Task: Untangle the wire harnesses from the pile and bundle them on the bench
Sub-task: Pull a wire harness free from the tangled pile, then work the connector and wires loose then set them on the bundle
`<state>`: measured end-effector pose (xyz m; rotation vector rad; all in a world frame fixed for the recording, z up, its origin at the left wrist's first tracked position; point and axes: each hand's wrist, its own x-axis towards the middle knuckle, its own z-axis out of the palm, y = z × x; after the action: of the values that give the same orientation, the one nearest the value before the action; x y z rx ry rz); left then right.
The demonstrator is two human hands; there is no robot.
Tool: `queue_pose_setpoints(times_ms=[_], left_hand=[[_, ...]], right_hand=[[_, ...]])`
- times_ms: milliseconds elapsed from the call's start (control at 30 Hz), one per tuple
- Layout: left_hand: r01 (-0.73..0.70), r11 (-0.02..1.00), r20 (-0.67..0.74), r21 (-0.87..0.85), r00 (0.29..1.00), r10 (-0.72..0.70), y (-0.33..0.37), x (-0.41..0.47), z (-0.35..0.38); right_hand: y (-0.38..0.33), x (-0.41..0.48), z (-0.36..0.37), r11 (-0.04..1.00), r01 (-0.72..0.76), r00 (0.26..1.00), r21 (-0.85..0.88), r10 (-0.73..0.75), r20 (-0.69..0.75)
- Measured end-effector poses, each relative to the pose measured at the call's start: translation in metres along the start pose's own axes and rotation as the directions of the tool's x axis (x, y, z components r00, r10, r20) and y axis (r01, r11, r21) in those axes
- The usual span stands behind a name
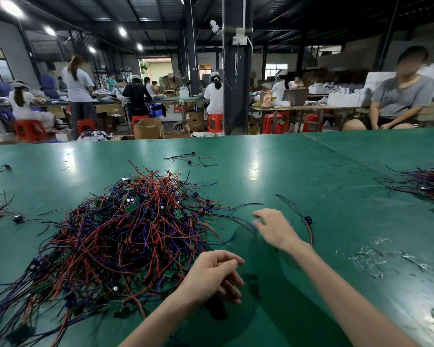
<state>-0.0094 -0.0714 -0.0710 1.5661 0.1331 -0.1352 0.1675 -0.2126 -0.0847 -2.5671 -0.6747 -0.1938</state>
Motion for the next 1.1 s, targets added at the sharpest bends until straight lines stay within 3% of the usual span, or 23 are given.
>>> queue_pose_setpoints(times_ms=[167,300,367,467,533,600,667,800,933,1100], left_hand=[[-0.087,0.995,-0.053,0.050,0.995,0.090,-0.001,0.000,0.000],[-0.087,0.993,-0.132,0.076,0.986,0.097,-0.001,0.003,-0.005],[-0.085,0.992,-0.171,0.092,0.980,0.100,-0.001,0.004,-0.007],[-0.083,0.991,-0.222,0.108,0.969,0.106,0.000,0.006,-0.008],[-0.075,0.994,-0.237,0.081,0.967,0.092,0.000,0.007,-0.007],[-0.071,0.997,-0.246,0.014,0.967,0.072,0.002,0.007,-0.005],[-0.067,0.995,-0.259,-0.079,0.965,0.044,0.003,0.007,-0.004],[-0.102,0.947,-0.296,-0.303,0.955,0.008,0.007,0.008,-0.005],[-0.126,0.862,-0.272,-0.491,0.962,-0.015,0.013,0.011,-0.007],[-0.120,0.873,-0.228,-0.474,0.974,0.010,0.012,0.008,-0.006]], right_hand=[[-0.037,0.018,0.024,0.991,-0.001,0.999,-0.134,0.008,0.054],[-0.053,0.022,0.024,0.991,-0.062,0.995,-0.119,0.071,0.075],[-0.058,0.025,0.016,0.995,-0.101,0.991,-0.026,0.103,0.082],[-0.067,0.026,-0.005,0.953,-0.175,0.983,0.246,0.155,0.097],[-0.072,0.020,-0.019,0.819,-0.231,0.972,0.525,0.178,0.151],[-0.075,0.011,-0.033,0.538,-0.321,0.944,0.779,0.119,0.307],[-0.075,-0.001,-0.044,0.351,-0.358,0.923,0.865,-0.006,0.385],[-0.066,-0.023,-0.053,0.302,-0.285,0.917,0.910,-0.189,0.350],[-0.053,-0.047,-0.048,0.255,-0.362,0.813,0.897,-0.384,0.437],[-0.054,-0.067,-0.045,0.462,-0.364,0.552,0.808,-0.592,0.587]])
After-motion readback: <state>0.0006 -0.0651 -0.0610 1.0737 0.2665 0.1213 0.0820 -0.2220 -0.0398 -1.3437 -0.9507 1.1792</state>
